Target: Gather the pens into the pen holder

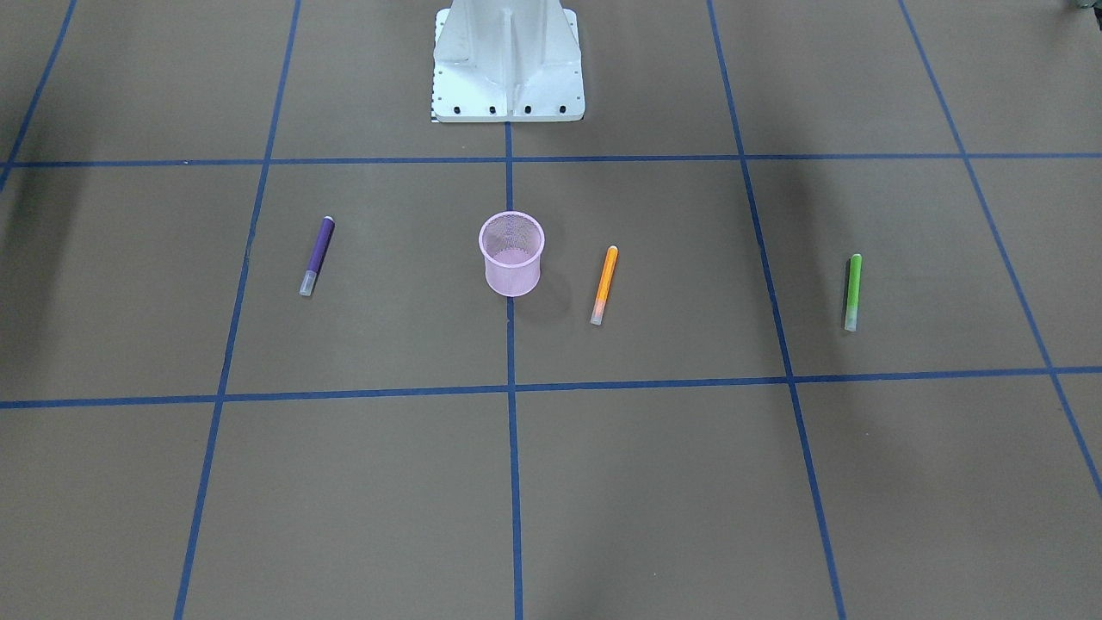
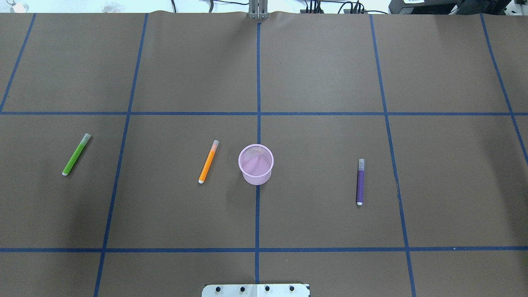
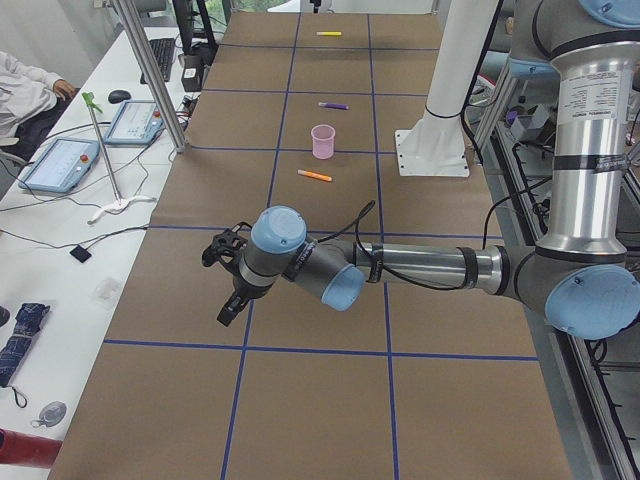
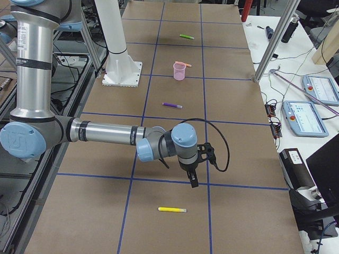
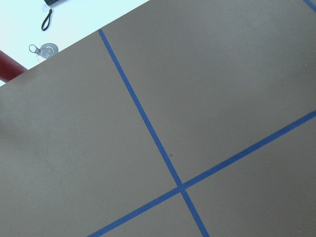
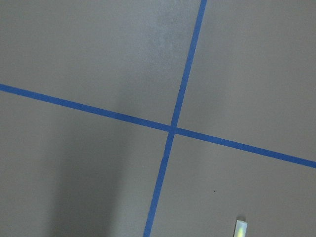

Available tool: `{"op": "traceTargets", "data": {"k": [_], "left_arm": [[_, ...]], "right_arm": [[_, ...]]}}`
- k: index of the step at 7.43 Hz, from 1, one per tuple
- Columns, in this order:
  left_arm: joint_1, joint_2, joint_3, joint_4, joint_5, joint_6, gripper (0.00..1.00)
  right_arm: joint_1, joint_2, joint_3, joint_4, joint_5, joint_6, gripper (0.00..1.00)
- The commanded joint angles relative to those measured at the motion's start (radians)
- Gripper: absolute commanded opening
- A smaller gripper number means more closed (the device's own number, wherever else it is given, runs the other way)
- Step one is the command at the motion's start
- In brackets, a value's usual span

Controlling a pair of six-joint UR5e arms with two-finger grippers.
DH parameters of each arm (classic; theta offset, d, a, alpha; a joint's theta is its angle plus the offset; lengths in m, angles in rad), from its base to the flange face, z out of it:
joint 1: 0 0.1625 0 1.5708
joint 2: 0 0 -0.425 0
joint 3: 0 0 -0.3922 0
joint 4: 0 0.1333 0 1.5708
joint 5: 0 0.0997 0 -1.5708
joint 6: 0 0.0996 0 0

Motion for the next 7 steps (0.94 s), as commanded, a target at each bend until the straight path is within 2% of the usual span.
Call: {"op": "traceTargets", "data": {"k": [1, 2, 3, 5, 7], "left_arm": [[0.0, -0.001, -0.003, -0.018, -0.001, -0.01, 1.0], [0.0, -0.002, -0.005, -0.026, -0.001, -0.01, 1.0], [0.0, -0.001, -0.005, -0.029, -0.001, -0.01, 1.0], [0.0, -0.002, -0.006, -0.035, -0.001, -0.01, 1.0], [0.0, 0.001, -0.006, -0.049, -0.001, -0.012, 1.0]], "right_arm": [[0.0, -0.018, -0.22, 0.227, 0.001, 0.097, 0.97], [-0.001, -0.01, -0.303, 0.341, -0.006, 0.18, 0.94], [-0.003, 0.002, -0.343, 0.402, -0.016, 0.254, 0.92], [-0.011, 0.03, -0.4, 0.405, -0.048, 0.256, 0.85], [-0.041, 0.059, -0.419, 0.406, -0.058, 0.285, 0.82]]}}
